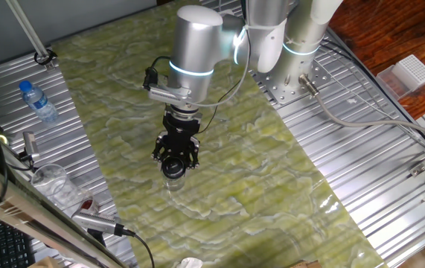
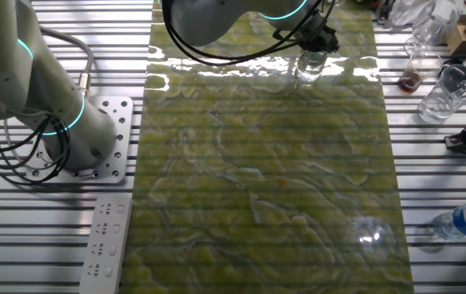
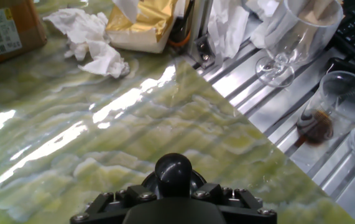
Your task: Screw the lid onto the jar
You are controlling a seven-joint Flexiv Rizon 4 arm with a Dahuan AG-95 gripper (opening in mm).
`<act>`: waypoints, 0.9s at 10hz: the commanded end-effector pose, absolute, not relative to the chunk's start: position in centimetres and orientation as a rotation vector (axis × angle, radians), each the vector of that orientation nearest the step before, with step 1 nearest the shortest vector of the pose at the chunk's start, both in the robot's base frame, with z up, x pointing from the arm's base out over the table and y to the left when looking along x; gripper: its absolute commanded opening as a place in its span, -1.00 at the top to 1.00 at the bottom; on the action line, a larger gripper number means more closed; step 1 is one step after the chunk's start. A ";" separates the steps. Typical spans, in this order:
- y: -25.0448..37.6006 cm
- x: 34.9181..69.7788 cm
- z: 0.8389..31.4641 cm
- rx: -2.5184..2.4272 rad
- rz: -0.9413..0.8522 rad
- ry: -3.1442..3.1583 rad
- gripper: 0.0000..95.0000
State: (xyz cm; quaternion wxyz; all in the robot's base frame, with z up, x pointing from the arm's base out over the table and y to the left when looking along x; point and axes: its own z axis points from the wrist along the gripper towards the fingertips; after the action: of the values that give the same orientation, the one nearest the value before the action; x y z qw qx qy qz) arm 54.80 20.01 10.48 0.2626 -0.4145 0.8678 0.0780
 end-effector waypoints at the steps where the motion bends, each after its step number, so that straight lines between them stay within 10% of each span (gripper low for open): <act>1: 19.6 55.2 10.3 -1.109 0.159 2.349 -0.20; 2: 19.6 55.2 10.3 -1.106 0.159 2.350 -0.20; 3: 19.6 55.3 10.3 -1.108 0.157 2.350 -0.60; 7: 19.5 55.4 10.4 -1.119 0.141 2.344 -0.60; 9: 19.3 55.3 10.5 -1.109 0.141 2.352 -1.00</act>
State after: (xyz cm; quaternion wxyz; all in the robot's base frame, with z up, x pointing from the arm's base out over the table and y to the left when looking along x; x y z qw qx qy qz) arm 55.50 19.35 10.36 0.2673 -0.4081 0.8717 0.0464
